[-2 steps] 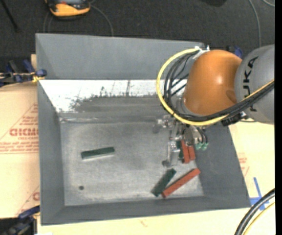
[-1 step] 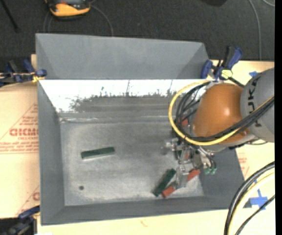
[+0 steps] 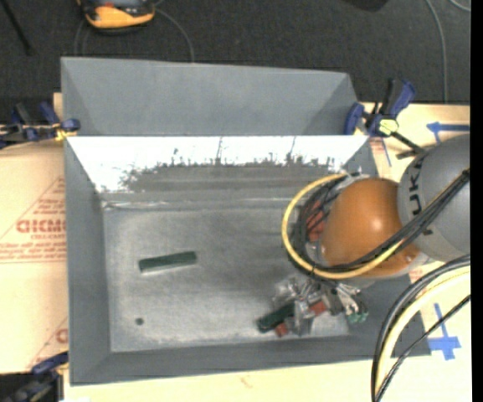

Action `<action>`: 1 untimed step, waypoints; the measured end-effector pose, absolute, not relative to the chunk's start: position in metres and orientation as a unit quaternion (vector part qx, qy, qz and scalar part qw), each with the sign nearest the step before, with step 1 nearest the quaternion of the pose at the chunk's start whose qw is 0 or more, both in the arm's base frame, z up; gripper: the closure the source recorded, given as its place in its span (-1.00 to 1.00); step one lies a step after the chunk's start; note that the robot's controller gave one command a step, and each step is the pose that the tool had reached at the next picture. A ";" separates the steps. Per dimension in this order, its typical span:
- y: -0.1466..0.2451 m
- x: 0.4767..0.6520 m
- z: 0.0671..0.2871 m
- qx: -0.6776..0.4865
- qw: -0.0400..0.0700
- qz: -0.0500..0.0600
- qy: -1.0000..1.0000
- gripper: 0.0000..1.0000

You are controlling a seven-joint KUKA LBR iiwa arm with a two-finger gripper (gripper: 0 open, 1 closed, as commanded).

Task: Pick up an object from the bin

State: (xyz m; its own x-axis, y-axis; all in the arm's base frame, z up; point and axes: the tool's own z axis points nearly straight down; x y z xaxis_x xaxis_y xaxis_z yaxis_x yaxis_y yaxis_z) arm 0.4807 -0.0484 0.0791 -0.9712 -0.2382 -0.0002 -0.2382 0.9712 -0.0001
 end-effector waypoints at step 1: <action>-0.048 0.481 0.079 -0.120 0.000 0.000 0.993 1.00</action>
Offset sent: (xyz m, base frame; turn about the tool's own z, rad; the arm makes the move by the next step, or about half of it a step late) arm -0.0054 0.0265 0.1338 0.0177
